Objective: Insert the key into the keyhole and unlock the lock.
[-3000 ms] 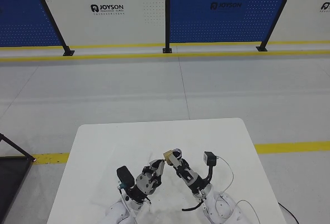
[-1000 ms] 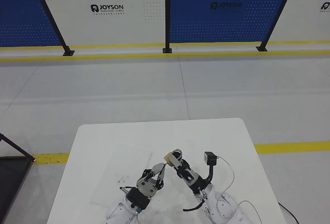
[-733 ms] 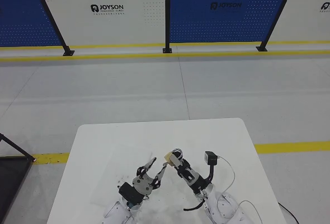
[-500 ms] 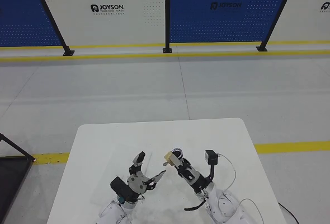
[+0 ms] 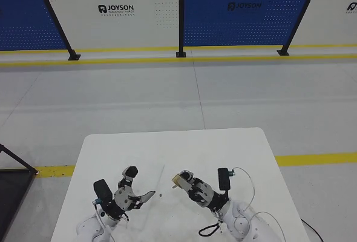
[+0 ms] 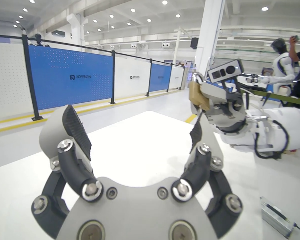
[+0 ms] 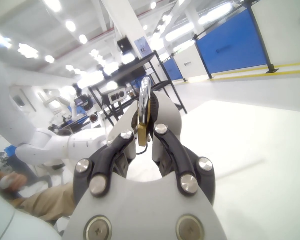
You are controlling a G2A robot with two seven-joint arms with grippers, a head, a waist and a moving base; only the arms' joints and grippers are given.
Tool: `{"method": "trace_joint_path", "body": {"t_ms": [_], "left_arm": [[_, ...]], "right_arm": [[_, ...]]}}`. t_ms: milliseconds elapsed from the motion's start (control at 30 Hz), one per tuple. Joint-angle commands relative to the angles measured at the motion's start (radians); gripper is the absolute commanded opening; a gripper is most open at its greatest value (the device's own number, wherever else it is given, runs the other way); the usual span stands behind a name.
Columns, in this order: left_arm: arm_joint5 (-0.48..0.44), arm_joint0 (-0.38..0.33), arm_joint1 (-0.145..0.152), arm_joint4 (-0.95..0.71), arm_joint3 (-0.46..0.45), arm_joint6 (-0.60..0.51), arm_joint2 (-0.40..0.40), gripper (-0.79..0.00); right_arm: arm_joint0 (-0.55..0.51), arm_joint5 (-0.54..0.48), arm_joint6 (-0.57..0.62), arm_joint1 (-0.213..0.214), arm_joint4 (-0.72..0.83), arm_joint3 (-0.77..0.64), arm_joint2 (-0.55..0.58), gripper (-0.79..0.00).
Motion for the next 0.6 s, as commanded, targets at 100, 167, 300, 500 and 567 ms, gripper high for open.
{"method": "trace_joint_path", "body": {"t_ms": [100,167,300,500,567], "left_arm": [[-0.095,-0.004,0.003,-0.058,0.014,-0.079,0.019,0.0],[-0.095,-0.004,0.003,-0.058,0.014,-0.079,0.019,0.0],[-0.095,-0.004,0.003,-0.058,0.014,-0.079,0.019,0.0],[-0.107,0.001,0.003,-0.07,-0.018,-0.099,0.035,0.0],[-0.114,0.009,0.004,-0.07,-0.032,-0.107,0.046,0.0]], "right_arm": [[0.004,0.044,-0.07,-0.007,-0.035,0.016,-0.015,-0.785],[0.004,0.044,-0.07,-0.007,-0.035,0.016,-0.015,-0.785],[0.004,0.044,-0.07,-0.007,-0.035,0.016,-0.015,-0.785],[-0.007,0.047,-0.064,-0.01,0.126,0.0,-0.022,-0.785],[-0.002,0.042,-0.028,-0.01,0.186,0.001,-0.03,-0.785]]}}
